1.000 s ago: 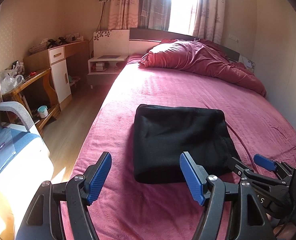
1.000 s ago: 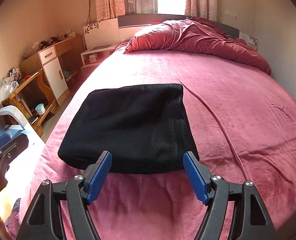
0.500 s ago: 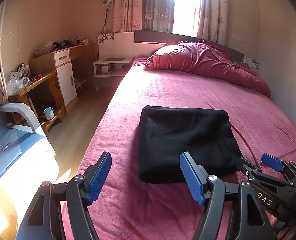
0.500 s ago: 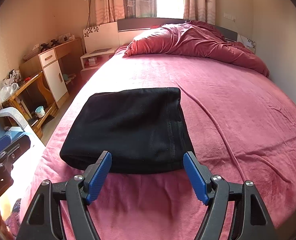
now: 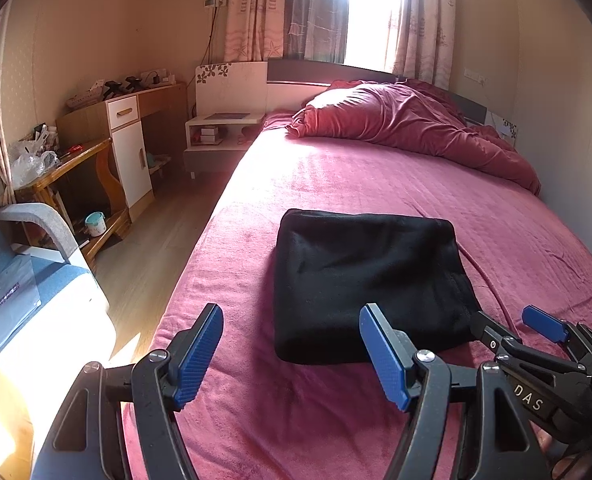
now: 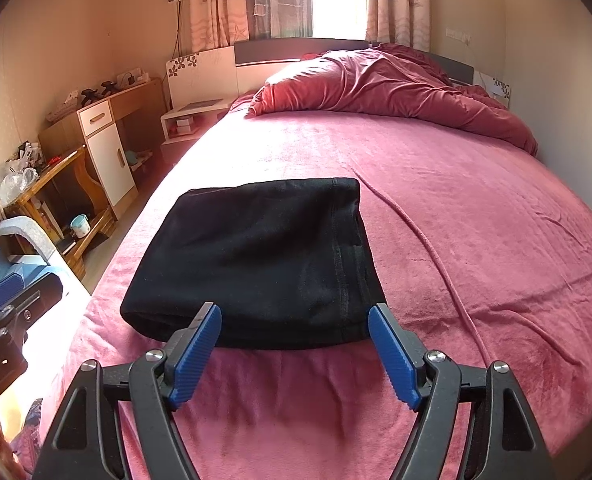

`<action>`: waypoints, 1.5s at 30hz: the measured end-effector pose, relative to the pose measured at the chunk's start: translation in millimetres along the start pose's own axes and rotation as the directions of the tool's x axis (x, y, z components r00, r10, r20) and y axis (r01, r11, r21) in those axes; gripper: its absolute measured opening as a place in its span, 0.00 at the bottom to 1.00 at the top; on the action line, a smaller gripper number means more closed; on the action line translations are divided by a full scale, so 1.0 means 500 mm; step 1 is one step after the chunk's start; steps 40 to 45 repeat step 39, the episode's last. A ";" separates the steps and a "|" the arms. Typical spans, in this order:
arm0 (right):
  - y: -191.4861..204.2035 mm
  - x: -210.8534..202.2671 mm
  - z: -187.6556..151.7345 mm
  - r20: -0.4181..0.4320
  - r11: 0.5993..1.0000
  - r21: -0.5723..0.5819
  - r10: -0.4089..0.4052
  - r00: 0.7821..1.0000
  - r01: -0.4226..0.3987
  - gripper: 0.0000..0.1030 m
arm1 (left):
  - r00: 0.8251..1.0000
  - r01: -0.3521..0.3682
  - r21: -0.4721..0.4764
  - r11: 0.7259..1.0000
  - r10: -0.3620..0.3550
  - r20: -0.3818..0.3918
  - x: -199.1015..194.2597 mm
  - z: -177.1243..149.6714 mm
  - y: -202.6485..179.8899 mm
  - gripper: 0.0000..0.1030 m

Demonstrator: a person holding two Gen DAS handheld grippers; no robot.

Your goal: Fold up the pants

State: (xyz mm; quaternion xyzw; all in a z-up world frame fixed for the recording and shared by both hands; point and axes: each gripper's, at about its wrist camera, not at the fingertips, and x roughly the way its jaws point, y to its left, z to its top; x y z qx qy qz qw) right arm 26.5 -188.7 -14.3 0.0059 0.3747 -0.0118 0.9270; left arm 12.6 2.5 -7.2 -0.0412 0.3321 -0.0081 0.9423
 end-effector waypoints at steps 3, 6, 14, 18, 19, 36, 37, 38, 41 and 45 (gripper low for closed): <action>0.000 -0.002 0.001 0.001 1.000 0.000 0.000 1.000 0.000 0.75 | 1.000 0.001 0.000 1.000 -0.001 0.005 -0.003 0.000 0.000 0.70; 0.000 -0.002 0.001 0.001 1.000 -0.001 -0.001 1.000 0.001 0.75 | 1.000 0.002 0.001 1.000 -0.002 0.007 -0.006 -0.002 -0.001 0.70; 0.003 -0.003 -0.001 0.002 1.000 -0.008 -0.005 1.000 0.005 0.76 | 1.000 0.006 -0.001 1.000 -0.006 0.007 -0.010 -0.005 0.001 0.70; 0.005 -0.002 -0.003 0.001 1.000 -0.010 -0.007 1.000 0.007 0.76 | 1.000 0.005 -0.003 1.000 -0.005 0.005 -0.012 -0.005 0.001 0.70; 0.005 -0.002 -0.003 0.001 1.000 -0.011 -0.007 1.000 0.007 0.76 | 1.000 0.006 -0.004 1.000 -0.006 0.006 -0.012 -0.005 0.001 0.70; -0.003 0.013 -0.016 -0.023 1.000 -0.012 -0.010 1.000 0.010 0.77 | 0.999 -0.022 0.006 1.000 0.022 0.045 -0.019 -0.009 0.005 0.66; -0.004 0.014 -0.017 -0.025 1.000 -0.010 -0.011 1.000 0.010 0.77 | 0.999 -0.021 0.003 1.000 0.020 0.047 -0.019 -0.008 0.006 0.64; -0.007 0.016 -0.019 -0.028 1.000 -0.004 -0.010 1.000 0.009 0.77 | 0.999 -0.015 0.001 1.000 0.015 0.041 -0.017 -0.008 0.007 0.63; -0.009 0.018 -0.020 -0.031 1.000 0.000 -0.009 0.999 0.009 0.77 | 0.999 -0.007 -0.001 1.000 0.007 0.031 -0.013 -0.008 0.009 0.63; -0.009 0.018 -0.020 -0.031 1.000 0.000 -0.009 0.999 0.009 0.77 | 0.999 -0.007 -0.001 1.000 0.007 0.031 -0.013 -0.008 0.009 0.63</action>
